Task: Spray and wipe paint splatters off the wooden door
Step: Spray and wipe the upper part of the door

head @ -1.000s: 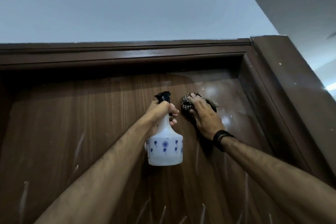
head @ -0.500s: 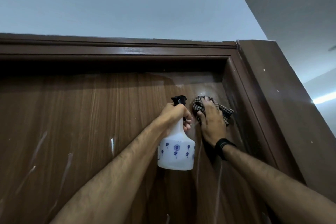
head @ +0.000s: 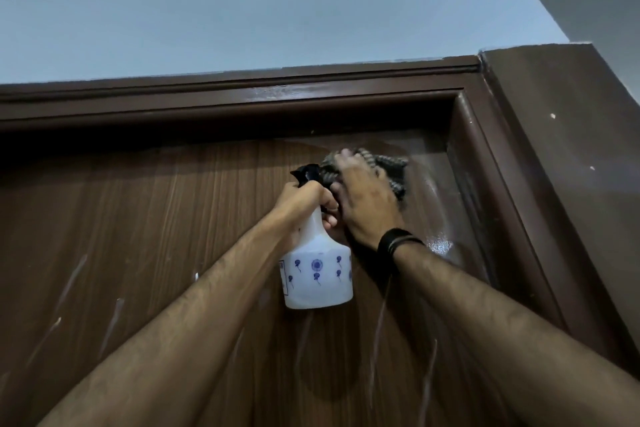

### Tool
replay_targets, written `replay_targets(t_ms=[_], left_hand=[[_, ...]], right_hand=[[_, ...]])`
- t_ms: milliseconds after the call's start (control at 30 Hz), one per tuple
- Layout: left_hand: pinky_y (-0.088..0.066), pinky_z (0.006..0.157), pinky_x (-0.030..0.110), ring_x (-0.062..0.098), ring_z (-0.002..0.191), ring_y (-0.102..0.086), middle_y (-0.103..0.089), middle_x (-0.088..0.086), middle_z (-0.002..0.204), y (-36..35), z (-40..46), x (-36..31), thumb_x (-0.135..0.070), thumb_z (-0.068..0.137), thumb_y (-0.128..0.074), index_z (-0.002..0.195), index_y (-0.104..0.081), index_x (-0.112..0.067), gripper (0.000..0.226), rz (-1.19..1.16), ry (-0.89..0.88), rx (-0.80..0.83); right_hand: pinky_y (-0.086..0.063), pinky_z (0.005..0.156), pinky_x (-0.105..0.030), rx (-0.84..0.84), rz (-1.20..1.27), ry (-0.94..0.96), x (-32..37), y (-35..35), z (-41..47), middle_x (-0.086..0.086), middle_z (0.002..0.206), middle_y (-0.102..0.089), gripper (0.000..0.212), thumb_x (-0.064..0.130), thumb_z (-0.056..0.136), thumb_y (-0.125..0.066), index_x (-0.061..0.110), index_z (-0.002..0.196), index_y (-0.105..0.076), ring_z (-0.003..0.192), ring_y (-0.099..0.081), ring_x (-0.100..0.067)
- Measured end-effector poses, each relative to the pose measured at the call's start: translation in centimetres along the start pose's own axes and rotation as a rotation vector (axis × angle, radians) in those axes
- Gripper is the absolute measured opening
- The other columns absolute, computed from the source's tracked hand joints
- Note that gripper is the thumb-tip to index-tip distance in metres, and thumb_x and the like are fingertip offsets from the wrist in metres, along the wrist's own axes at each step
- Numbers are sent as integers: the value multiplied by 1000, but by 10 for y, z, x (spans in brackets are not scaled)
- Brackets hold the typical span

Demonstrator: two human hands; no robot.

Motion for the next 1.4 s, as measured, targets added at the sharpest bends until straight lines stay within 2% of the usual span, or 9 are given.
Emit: replay_targets(t_ms=[167, 300, 367, 533, 700, 900, 1000, 1133, 1400], left_hand=[[-46, 47, 26, 18, 47, -55, -58, 19, 79, 11, 1, -2, 9, 80, -55, 82, -59, -1, 11, 47, -12, 17], [-47, 47, 25, 17, 48, -55, -58, 18, 79, 26, 5, -19, 8, 80, -56, 84, -57, -3, 12, 65, -41, 5], [-47, 48, 26, 17, 50, -56, -58, 18, 80, 37, 7, -25, 7, 79, -57, 81, -58, -3, 10, 74, -52, -1], [-46, 44, 24, 16, 48, -56, -59, 16, 71, 64, 7, -31, 9, 80, -55, 85, -61, 3, 10, 84, -54, -35], [-47, 46, 25, 16, 50, -57, -60, 16, 75, 77, 12, -29, 7, 81, -56, 91, -63, 4, 12, 102, -55, -61], [-47, 46, 26, 17, 50, -57, -58, 18, 80, 34, 17, -27, 7, 79, -57, 84, -59, -1, 10, 83, -48, 34], [-48, 49, 26, 17, 52, -58, -59, 17, 80, 10, 17, -27, 7, 80, -57, 83, -59, -2, 9, 82, -56, 101], [-49, 49, 26, 17, 52, -59, -60, 16, 81, -18, 16, -22, 6, 82, -58, 87, -59, -1, 9, 108, -42, 157], [-47, 48, 26, 18, 49, -57, -61, 12, 65, -59, 9, 6, 1, 80, -62, 88, -59, 0, 8, 216, 61, 227]], right_hand=[[-23, 118, -40, -16, -42, 123, 5, -5, 2, 1, 159, -34, 51, 40, 105, -32, 22, 153, -34, 148, -26, -16], [-22, 117, -45, -72, -95, -137, -16, -3, 40, -4, 151, -42, 48, 37, 105, -35, 16, 148, -38, 140, -35, -22], [-20, 117, -46, -96, -95, -173, -3, -4, 41, -5, 150, -43, 47, 35, 105, -35, 14, 147, -39, 139, -36, -23], [-18, 115, -40, 196, 49, 224, 81, -39, 43, -2, 158, -32, 60, 39, 94, -45, 17, 149, -35, 146, -25, -18], [-19, 120, -40, 230, 27, 265, 77, -39, 58, 2, 160, -29, 51, 38, 104, -38, 22, 152, -32, 148, -24, -15], [-30, 113, -39, 163, -49, 165, -9, 2, 55, 0, 155, -40, 51, 43, 104, -39, 20, 149, -40, 141, -38, -20], [-37, 109, -44, 101, -82, 40, -64, 25, 43, -4, 149, -48, 59, 50, 99, -30, 16, 145, -44, 135, -45, -26], [-36, 112, -42, -26, -58, -167, -118, 47, 29, -4, 150, -44, 48, 40, 104, -39, 16, 145, -41, 140, -39, -25], [-24, 119, -43, -62, -19, -235, -99, 47, -10, -3, 158, -34, 49, 32, 104, -43, 18, 151, -35, 147, -27, -20]])
Point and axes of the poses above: each hand's wrist, its own z-axis towards the middle knuckle, its own y-axis out of the back of the hand, x = y × z, the point moved 9 cm from there along z, towards the middle knuckle
